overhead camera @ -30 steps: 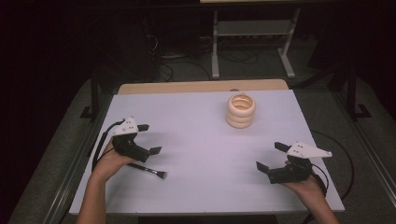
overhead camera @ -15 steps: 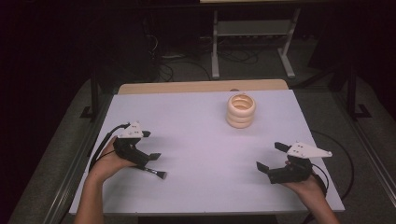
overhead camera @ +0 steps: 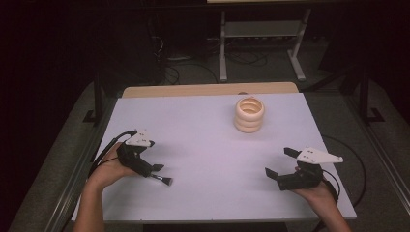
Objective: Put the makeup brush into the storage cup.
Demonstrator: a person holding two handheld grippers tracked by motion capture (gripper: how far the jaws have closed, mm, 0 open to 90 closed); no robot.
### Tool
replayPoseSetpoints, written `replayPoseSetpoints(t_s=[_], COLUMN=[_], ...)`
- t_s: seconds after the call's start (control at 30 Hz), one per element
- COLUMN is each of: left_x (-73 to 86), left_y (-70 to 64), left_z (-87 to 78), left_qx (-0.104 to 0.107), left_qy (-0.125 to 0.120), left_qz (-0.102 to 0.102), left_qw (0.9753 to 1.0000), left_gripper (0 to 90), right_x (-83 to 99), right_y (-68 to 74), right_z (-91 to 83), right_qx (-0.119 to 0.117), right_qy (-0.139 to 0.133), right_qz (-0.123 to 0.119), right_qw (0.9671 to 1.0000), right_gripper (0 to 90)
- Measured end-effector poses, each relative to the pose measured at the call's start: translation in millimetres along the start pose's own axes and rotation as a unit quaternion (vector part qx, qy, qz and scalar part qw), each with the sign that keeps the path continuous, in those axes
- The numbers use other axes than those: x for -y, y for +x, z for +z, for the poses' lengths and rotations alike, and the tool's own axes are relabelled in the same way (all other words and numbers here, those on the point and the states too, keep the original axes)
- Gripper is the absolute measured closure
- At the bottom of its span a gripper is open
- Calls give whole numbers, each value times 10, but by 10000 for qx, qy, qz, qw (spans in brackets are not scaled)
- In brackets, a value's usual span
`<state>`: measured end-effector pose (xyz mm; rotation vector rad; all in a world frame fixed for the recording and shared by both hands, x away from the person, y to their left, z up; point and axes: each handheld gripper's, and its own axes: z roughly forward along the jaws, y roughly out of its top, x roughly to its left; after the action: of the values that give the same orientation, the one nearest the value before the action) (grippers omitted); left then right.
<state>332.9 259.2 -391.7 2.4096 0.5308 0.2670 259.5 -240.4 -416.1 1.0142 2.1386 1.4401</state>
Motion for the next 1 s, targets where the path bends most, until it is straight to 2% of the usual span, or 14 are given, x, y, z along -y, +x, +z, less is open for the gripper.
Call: replayPoseSetpoints(t_s=[0.07, 0.1, 0.13, 0.3, 0.43, 0.7, 1.0], left_x=[-1, 0, -1, -9, -10, -10, -3], left_y=[-6, -11, -22, -41, -51, -78, -100], left_z=[5, 7, 8, 14, 15, 25, 35], left_qx=[27, 43, 52, 85, 119, 176, 274], left_qy=[81, 113, 223, 401, 437, 829, 935], left_qz=[25, 26, 76, 119, 116, 263, 293], left_qw=[10000, 9999, 9997, 9991, 9989, 9961, 9948], left_gripper=[71, 124, 139, 140, 142, 158, 188], right_x=[0, 1, 0, 0, 0, 1, 1], right_y=[-1, -1, -1, 0, 0, -3, -4], right_z=[-1, -1, -1, -1, 1, 3, 1], right_qx=[-2, -2, 0, -7, -8, -14, -15], right_qy=[1, 2, 1, 6, 8, 11, 19], right_qz=[-2, 1, 4, -6, -15, -24, -19], right_qw=[10000, 10000, 10000, 10000, 10000, 10000, 10000], right_gripper=[0, 0, 0, 0, 0, 0, 0])
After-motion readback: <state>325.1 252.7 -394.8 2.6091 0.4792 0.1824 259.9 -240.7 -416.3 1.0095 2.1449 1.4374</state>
